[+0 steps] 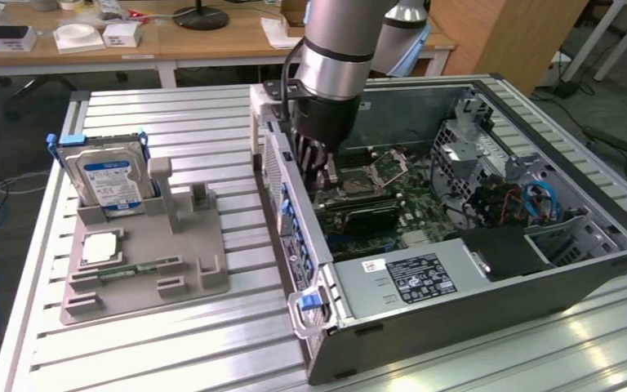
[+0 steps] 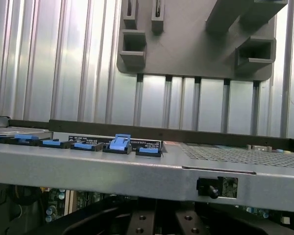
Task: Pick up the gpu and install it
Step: 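Press down on the gpu until it lock into place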
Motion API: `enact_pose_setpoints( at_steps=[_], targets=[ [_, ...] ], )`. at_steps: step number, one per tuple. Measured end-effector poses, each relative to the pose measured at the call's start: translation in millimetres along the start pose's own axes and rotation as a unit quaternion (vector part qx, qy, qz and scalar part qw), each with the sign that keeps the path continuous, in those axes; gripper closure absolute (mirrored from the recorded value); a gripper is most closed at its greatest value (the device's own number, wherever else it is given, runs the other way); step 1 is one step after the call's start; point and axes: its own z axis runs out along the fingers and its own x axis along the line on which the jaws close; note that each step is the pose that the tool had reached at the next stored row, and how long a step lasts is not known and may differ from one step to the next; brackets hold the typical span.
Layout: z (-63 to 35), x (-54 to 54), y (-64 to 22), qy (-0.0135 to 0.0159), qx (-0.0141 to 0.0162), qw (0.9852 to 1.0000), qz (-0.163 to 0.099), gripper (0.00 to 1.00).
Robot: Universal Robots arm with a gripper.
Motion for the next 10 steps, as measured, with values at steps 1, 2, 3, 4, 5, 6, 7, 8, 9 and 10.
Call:
enact_pose_setpoints(
  at_steps=[1, 2, 3, 4, 5, 6, 7, 8, 9, 10],
  targets=[
    [-1.6, 0.1, 0.1, 0.0000, -0.0002, 1.0000, 0.000, 0.90],
    [-2.6, 0.1, 0.1, -0.0001, -0.0002, 1.0000, 0.000, 0.90],
    [-3.4, 0.2, 0.3, -0.0001, -0.0004, 1.0000, 0.000, 0.90],
    [-4.1, 0.3, 0.3, 0.0001, -0.0007, 1.0000, 0.000, 0.90],
    [-4.4, 0.3, 0.3, 0.0000, -0.0009, 1.0000, 0.000, 0.90],
    [-4.5, 0.3, 0.3, -0.0001, -0.0011, 1.0000, 0.000, 0.90],
    [-4.6, 0.3, 0.3, -0.0001, -0.0013, 1.0000, 0.000, 0.90],
    [-4.7, 0.3, 0.2, -0.0002, -0.0016, 1.0000, 0.000, 0.90],
    [-4.9, 0.3, 0.2, -0.0001, -0.0022, 1.0000, 0.000, 0.90],
    [-5.1, 0.3, 0.1, 0.0000, -0.0026, 1.0000, 0.000, 0.90]
  ],
)
